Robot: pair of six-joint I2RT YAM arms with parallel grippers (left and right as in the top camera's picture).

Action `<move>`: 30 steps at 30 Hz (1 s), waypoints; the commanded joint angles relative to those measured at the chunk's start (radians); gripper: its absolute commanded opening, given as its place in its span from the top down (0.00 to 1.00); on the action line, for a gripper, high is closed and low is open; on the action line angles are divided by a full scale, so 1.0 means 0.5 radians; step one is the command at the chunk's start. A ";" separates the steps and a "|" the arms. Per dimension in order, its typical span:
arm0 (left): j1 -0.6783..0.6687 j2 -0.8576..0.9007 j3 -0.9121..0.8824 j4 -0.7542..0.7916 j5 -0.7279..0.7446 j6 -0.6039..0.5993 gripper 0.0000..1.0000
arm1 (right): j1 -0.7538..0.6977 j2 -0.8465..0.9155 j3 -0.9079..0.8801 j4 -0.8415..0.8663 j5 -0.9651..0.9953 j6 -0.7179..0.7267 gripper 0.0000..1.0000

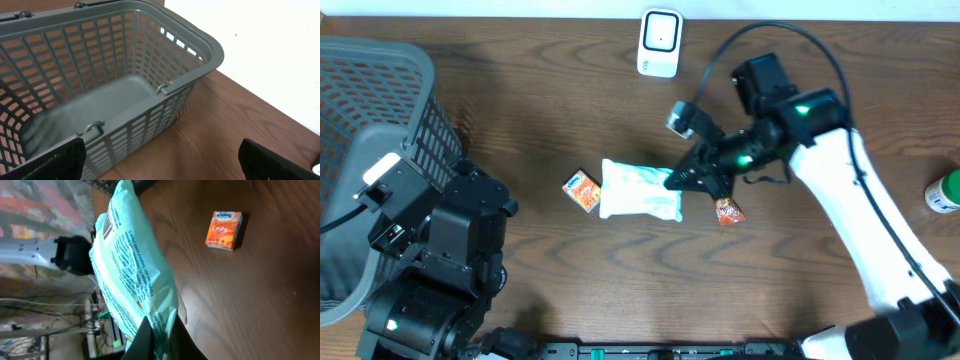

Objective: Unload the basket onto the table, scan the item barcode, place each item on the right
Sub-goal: 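Lift the tissue pack and hold its barcode against the scanner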

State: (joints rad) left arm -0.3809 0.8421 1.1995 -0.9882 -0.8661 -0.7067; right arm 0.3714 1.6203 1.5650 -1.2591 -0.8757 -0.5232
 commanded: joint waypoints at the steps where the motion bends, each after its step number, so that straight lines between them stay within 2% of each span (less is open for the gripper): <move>1: 0.010 -0.001 0.031 -0.005 -0.018 -0.010 0.02 | -0.024 -0.058 0.039 -0.063 -0.005 -0.172 0.99; 11: 0.010 -0.001 0.031 -0.005 -0.018 -0.010 0.02 | -0.042 -0.058 0.039 -0.039 0.185 -0.170 0.99; 13: 0.010 -0.001 0.031 -0.005 -0.018 -0.010 0.02 | -0.036 -0.054 0.034 0.084 0.495 0.027 0.99; 14: 0.010 -0.001 0.031 -0.005 -0.018 -0.010 0.02 | -0.032 -0.048 0.027 0.230 0.883 0.311 0.99; 15: 0.010 -0.001 0.031 -0.005 -0.018 -0.010 0.02 | -0.032 -0.038 0.017 0.321 1.133 0.450 0.99; 22: 0.010 -0.001 0.031 -0.005 -0.018 -0.010 0.02 | -0.033 -0.024 0.017 0.561 1.618 0.554 0.99; 30: 0.010 -0.001 0.031 -0.005 -0.018 -0.010 0.02 | -0.032 0.011 0.017 0.988 2.396 0.594 0.99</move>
State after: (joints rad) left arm -0.3809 0.8421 1.1995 -0.9882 -0.8661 -0.7067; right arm 0.3614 1.6123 1.5677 -0.8036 0.1143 -0.2543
